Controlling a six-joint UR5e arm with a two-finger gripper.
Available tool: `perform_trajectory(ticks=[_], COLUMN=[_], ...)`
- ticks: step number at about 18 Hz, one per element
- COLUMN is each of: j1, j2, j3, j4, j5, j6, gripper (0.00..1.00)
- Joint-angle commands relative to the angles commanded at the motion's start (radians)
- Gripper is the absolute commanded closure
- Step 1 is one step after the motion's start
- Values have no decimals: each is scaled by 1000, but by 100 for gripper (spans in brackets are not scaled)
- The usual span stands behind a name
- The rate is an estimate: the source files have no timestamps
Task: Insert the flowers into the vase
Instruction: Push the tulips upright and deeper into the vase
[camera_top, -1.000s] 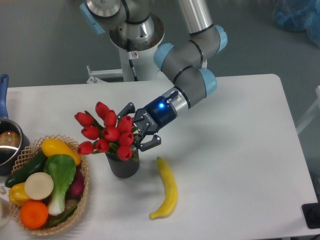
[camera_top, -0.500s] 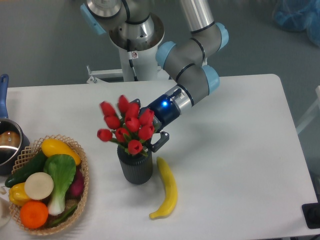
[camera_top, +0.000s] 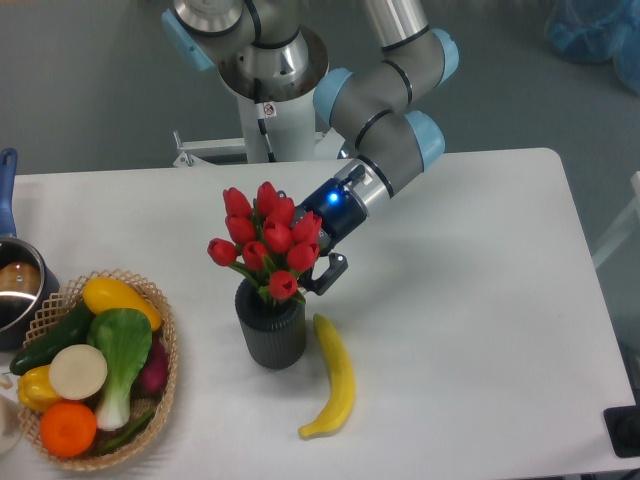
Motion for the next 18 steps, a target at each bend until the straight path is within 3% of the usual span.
perform_trajectory(ticks=[12, 18], j1=[-3, -8], j2=[61, 57], j3=[35, 67], j4=[-2, -5], j5=[210, 232], j6=[-47, -69], gripper=[0, 0])
